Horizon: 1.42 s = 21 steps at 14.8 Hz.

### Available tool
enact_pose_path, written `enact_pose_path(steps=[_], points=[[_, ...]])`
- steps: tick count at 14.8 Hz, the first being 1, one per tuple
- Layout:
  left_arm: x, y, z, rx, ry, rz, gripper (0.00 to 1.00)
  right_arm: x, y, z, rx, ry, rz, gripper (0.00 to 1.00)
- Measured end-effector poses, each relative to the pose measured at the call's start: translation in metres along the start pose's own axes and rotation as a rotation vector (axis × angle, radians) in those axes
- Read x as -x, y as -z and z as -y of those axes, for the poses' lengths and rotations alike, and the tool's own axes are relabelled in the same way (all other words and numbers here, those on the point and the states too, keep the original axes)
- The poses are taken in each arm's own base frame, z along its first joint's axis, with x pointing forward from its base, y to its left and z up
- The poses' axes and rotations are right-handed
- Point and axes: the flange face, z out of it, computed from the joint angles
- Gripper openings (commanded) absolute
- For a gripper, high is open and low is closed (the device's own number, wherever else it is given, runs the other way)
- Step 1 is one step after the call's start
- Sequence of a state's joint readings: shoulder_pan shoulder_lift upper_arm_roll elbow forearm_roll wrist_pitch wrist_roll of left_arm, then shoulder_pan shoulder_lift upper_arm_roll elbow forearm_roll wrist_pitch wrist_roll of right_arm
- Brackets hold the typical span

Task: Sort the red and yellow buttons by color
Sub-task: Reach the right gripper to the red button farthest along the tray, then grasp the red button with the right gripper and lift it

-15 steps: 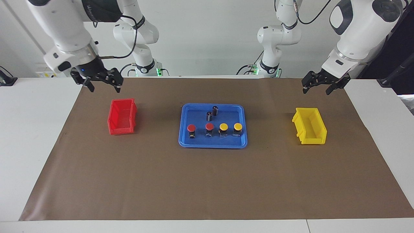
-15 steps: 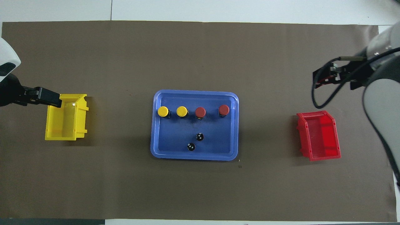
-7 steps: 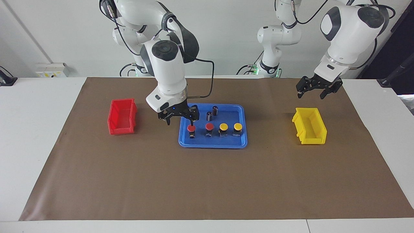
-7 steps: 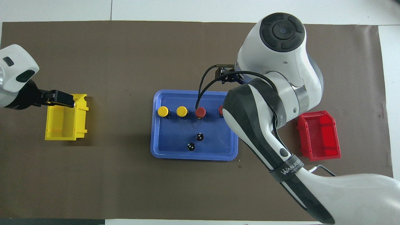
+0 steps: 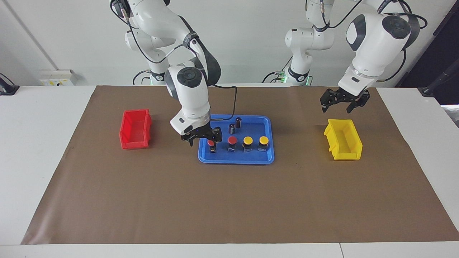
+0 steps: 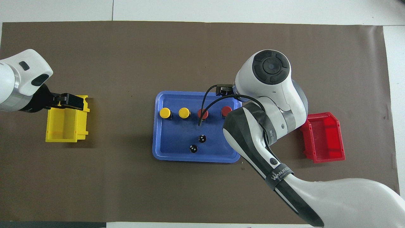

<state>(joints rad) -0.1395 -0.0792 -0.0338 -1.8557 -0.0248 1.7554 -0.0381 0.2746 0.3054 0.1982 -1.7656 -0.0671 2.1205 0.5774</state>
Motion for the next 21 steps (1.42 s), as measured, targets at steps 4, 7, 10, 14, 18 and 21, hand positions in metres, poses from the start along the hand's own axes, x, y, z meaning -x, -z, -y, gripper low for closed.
enact_pose_path(steps=[4,7,10,14,18,21], points=[[0.0,0.001,0.0,0.0,0.0,-0.002,1.0,0.025,-0.028,0.024,0.031,0.045,-0.008,1.0],[0.0,0.001,0.0,0.0,0.0,-0.003,1.0,0.024,-0.038,0.02,0.048,0.054,-0.016,0.98],[0.0,0.001,0.0,0.0,0.0,-0.003,1.0,0.025,-0.048,0.019,0.038,0.057,-0.026,0.91],[0.0,0.001,0.0,0.0,0.0,-0.002,1.0,0.027,-0.054,0.019,0.036,0.059,-0.027,0.86],[0.001,0.001,0.0,0.0,0.0,-0.001,1.0,0.027,-0.054,0.019,0.037,0.06,-0.025,0.83],[0.001,0.001,0.0,0.0,0.0,-0.002,1.0,0.028,-0.055,0.018,0.038,0.06,-0.023,0.82]])
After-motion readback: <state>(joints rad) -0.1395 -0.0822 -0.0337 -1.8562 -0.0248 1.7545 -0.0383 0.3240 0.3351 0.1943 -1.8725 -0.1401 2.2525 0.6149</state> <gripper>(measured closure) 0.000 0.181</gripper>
